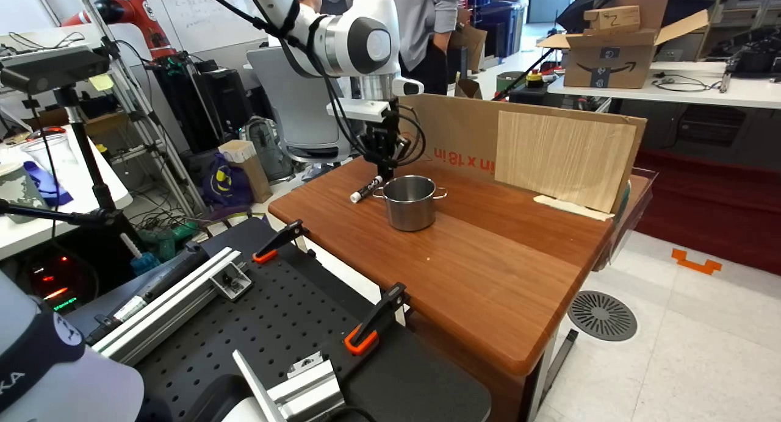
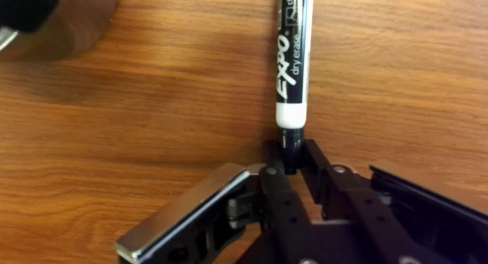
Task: Remove the marker from the pot and put it on the table
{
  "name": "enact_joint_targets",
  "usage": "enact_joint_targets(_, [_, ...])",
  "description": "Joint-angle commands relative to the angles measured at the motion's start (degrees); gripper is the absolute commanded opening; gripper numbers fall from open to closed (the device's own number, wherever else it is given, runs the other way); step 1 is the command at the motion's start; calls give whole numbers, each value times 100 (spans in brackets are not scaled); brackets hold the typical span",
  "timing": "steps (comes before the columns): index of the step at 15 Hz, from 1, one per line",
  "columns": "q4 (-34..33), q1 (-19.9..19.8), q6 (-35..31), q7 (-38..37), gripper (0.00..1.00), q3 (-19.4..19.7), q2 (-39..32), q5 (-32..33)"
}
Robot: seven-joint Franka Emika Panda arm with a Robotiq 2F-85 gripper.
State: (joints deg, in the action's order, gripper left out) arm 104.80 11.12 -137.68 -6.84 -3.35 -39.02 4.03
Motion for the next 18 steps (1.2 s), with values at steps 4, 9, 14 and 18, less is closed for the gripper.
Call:
enact_joint_targets(4, [-428, 99, 341, -112, 66, 100, -237, 96])
enact_joint_targets(9, [-519, 102, 421, -112, 100, 99, -292, 98])
enact_joint_targets(14, [-547, 97, 525, -109, 100, 95, -287, 98])
enact_joint_targets(18, [-463, 96, 501, -108, 100, 92, -183, 105])
